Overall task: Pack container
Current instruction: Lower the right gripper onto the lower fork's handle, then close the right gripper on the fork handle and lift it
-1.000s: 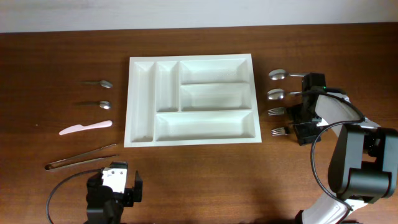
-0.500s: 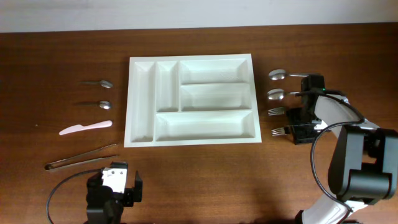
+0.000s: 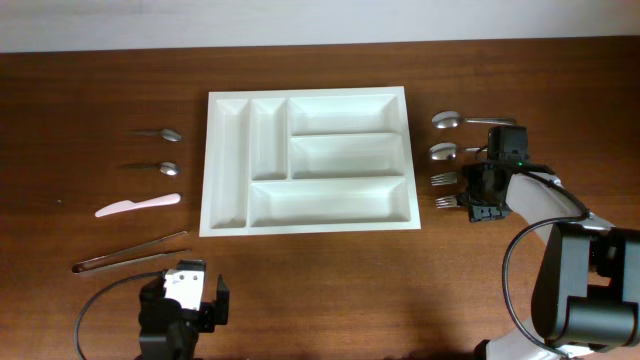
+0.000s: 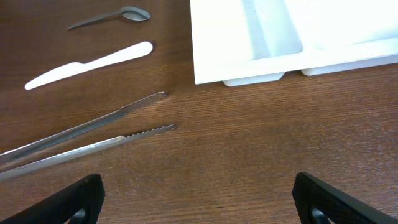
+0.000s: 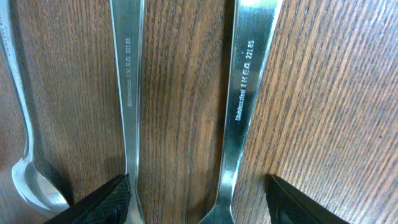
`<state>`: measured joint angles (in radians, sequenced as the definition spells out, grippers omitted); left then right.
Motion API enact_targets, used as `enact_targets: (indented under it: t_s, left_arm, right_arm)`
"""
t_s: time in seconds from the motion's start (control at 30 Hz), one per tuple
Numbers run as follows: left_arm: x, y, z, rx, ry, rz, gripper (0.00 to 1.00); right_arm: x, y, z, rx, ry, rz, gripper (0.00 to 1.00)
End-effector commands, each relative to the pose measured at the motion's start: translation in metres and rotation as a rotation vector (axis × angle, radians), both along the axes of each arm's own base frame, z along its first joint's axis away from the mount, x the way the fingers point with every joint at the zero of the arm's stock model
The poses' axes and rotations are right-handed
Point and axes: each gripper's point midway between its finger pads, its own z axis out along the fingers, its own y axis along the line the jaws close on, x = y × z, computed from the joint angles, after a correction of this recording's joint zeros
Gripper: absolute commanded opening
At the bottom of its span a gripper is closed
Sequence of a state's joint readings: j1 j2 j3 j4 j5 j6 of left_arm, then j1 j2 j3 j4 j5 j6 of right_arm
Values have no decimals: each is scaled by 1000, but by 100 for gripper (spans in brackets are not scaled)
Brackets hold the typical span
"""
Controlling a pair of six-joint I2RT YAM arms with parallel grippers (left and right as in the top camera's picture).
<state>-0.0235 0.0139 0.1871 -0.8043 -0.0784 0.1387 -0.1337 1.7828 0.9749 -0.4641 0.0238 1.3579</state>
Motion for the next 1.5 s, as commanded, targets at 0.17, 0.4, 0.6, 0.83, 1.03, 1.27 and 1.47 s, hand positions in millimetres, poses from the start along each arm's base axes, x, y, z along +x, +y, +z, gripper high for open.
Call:
enact_targets:
  t_s: [0.17, 0.4, 0.6, 0.83, 1.03, 1.27, 1.47]
  left_arm:
    - [0, -2, 0, 8, -4, -15, 99]
    - [0, -2, 0, 8, -4, -15, 99]
    - [0, -2, 0, 8, -4, -15, 99]
    - [0, -2, 0, 8, -4, -15, 99]
    - [0, -2, 0, 8, -4, -15, 99]
    - [0, -2, 0, 8, -4, -15, 99]
    - [0, -2, 0, 8, -4, -15, 99]
  right_arm:
    - [-57, 20, -58, 80, 231, 22, 75]
    - [-76, 44, -58, 214, 302, 43, 77]
    - [-83, 53, -56, 269, 331, 49, 77]
    - [-83, 41, -58, 203, 332, 35, 77]
    - [-83, 24, -59, 145, 334, 1, 77]
    - [-79, -7, -59, 132, 295, -18, 74]
    - [-81, -22, -58, 121, 286, 11, 53]
